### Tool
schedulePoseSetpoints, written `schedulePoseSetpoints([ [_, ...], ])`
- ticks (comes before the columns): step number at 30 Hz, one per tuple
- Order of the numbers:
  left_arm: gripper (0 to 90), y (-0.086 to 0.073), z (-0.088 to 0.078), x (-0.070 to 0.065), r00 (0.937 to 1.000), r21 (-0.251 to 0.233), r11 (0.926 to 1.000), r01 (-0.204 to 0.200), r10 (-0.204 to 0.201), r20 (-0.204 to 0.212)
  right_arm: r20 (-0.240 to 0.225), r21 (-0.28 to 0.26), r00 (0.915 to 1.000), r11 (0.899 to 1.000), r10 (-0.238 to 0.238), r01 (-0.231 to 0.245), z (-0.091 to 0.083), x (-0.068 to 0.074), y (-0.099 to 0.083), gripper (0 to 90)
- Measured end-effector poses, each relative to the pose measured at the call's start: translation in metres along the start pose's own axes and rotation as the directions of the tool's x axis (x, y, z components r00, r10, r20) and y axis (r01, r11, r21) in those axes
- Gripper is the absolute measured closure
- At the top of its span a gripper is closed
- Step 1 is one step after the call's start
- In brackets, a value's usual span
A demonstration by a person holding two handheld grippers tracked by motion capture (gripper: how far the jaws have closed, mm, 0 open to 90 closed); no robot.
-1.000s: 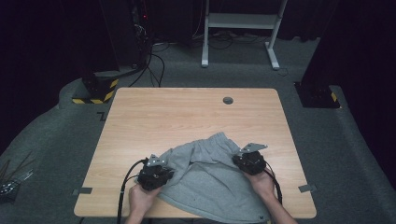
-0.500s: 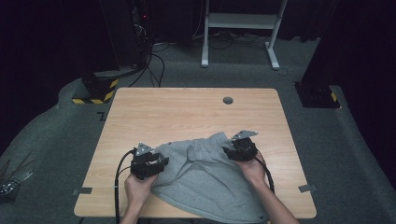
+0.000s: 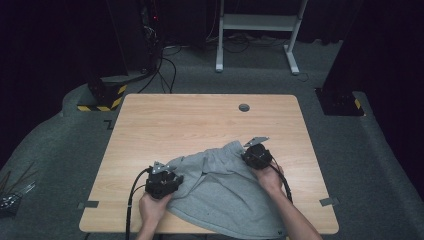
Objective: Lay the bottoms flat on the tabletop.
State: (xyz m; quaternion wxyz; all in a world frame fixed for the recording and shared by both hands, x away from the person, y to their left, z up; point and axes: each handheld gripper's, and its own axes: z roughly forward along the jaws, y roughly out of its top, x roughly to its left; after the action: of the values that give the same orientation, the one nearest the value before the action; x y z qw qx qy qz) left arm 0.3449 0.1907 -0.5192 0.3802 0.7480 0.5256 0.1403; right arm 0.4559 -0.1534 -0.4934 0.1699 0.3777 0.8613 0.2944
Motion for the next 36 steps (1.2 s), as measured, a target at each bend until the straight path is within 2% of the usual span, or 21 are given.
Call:
schedulePoseSetpoints([
  [4, 57.6, 0.0, 0.0, -0.001, 1.0, -0.004, 1.0, -0.001, 0.001, -0.01, 0.083, -0.061, 0.9966, 0.998, 0.001, 0.004, -0.019, -0.014, 0.016, 85.6],
  [7, 57.1, 0.0, 0.0, -0.001, 0.9999, 0.001, 1.0, -0.004, 0.004, -0.012, 0.127, -0.109, 0.9917, 0.994, 0.019, -0.006, -0.029, -0.021, 0.026, 85.5],
  [8, 57.0, 0.001, 0.0, -0.001, 0.9999, 0.003, 1.0, -0.002, 0.002, -0.012, 0.137, -0.109, 0.99, 0.994, 0.033, -0.018, -0.027, -0.023, 0.025, 85.4],
  [9, 56.8, 0.001, 0.0, -0.001, 0.9999, 0.005, 1.0, -0.004, 0.004, -0.011, 0.14, -0.083, 0.9893, 0.996, 0.041, -0.029, -0.022, -0.025, 0.024, 85.0],
  [11, 55.9, 0.002, 0.0, -0.001, 0.9998, 0.012, 0.9999, -0.009, 0.009, -0.016, 0.124, 0.001, 0.9905, 0.998, 0.059, -0.059, -0.002, -0.029, 0.017, 81.6],
  [13, 53.9, 0.003, 0.0, -0.001, 0.9998, 0.016, 0.9998, -0.009, 0.01, -0.019, 0.123, 0.026, 0.9873, 0.994, 0.1, -0.104, 0.011, -0.032, 0.007, 70.7],
  [15, 49.9, 0.006, -0.001, 0.0, 0.9995, 0.027, 0.9992, -0.029, 0.029, -0.012, 0.116, 0.021, 0.9859, 0.992, 0.12, -0.123, 0.013, -0.031, 0.003, 61.2],
  [16, 47.1, 0.007, -0.002, -0.001, 0.9989, 0.03, 0.9986, -0.042, 0.043, -0.02, 0.118, -0.004, 0.986, 0.993, 0.117, -0.118, 0.008, -0.028, 0.001, 57.0],
  [18, 43.4, 0.011, -0.005, 0.001, 0.9989, 0.027, 0.9986, -0.046, 0.046, -0.013, 0.115, -0.051, 0.9877, 0.994, 0.106, -0.101, -0.003, -0.024, -0.001, 52.1],
  [21, 40.3, 0.018, -0.012, 0.003, 0.9995, 0.002, 0.9995, -0.031, 0.031, -0.004, 0.106, -0.124, 0.99, 0.989, 0.093, -0.079, -0.023, -0.016, -0.008, 49.3],
  [23, 38.6, 0.022, -0.016, 0.005, 0.9998, -0.008, 0.9998, -0.018, 0.018, 0.0, 0.091, -0.145, 0.992, 0.987, 0.088, -0.074, -0.03, -0.012, -0.015, 48.9],
  [26, 36.9, 0.031, -0.024, 0.009, 0.9997, -0.012, 0.9996, -0.025, 0.025, -0.004, 0.064, -0.166, 0.9951, 0.984, 0.075, -0.064, -0.039, -0.001, -0.031, 48.8],
  [29, 36.0, 0.04, -0.03, 0.013, 0.9998, -0.019, 0.9997, -0.017, 0.017, -0.012, 0.044, -0.152, 0.9976, 0.987, 0.054, -0.047, -0.039, 0.01, -0.047, 48.9],
  [32, 35.6, 0.05, -0.03, 0.019, 0.9997, -0.014, 0.9999, -0.008, 0.008, -0.021, 0.044, -0.123, 0.9983, 0.992, 0.038, -0.032, -0.033, 0.016, -0.062, 49.1],
  [34, 35.4, 0.058, -0.027, 0.023, 0.9996, -0.002, 1.0, 0.001, -0.001, -0.029, 0.033, -0.124, 0.9976, 0.991, 0.062, -0.057, -0.032, 0.015, -0.07, 49.1],
  [36, 34.8, 0.066, -0.02, 0.027, 0.9994, 0.023, 0.9997, 0.013, -0.012, -0.032, 0.03, -0.135, 0.9977, 0.989, 0.061, -0.056, -0.031, 0.015, -0.073, 48.6],
])
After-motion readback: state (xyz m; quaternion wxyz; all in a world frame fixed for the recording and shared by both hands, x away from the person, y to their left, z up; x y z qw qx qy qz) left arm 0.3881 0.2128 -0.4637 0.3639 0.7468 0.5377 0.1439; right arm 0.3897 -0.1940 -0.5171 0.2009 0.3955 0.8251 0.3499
